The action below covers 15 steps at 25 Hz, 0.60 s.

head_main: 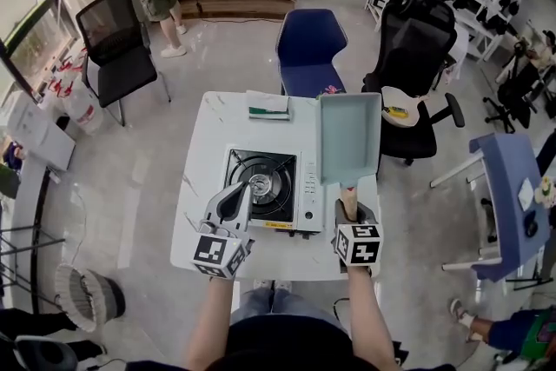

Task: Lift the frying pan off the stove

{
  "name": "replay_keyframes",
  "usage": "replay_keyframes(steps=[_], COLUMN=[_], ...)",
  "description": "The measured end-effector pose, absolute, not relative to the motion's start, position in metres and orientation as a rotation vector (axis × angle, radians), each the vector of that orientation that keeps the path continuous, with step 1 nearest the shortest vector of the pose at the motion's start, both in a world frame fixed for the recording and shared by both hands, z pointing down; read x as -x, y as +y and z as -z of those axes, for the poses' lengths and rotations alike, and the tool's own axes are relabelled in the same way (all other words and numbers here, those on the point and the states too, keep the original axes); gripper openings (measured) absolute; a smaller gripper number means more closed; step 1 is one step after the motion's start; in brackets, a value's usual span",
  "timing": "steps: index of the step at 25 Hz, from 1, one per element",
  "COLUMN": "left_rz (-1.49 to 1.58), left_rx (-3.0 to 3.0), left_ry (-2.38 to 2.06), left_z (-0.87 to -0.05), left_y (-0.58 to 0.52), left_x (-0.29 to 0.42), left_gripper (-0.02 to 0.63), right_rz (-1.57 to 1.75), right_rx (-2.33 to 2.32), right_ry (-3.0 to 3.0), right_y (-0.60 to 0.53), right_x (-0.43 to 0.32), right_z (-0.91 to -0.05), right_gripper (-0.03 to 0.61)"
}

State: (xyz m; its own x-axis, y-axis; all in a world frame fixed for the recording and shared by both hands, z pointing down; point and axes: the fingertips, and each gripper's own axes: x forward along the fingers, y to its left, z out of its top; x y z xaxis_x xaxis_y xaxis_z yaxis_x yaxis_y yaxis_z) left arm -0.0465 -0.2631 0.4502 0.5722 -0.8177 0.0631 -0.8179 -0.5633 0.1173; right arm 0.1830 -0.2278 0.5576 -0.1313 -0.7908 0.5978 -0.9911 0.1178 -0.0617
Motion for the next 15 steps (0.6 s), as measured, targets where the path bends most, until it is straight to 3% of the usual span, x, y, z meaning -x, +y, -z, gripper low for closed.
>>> replay_keyframes(steps=[15], left_rz=[-0.019], left_rx=[-2.651], left_ry=[-1.4], left_z=[-0.461], left_y=[-0.255], left_x=[0.051], left_gripper=[0.016], right_rz=[-0.569], right_rx=[-1.802], right_ry=[-2.043], right_y=[-0.209], right_x=[-0.168], right_z=[-0.561], right_gripper=[0.057])
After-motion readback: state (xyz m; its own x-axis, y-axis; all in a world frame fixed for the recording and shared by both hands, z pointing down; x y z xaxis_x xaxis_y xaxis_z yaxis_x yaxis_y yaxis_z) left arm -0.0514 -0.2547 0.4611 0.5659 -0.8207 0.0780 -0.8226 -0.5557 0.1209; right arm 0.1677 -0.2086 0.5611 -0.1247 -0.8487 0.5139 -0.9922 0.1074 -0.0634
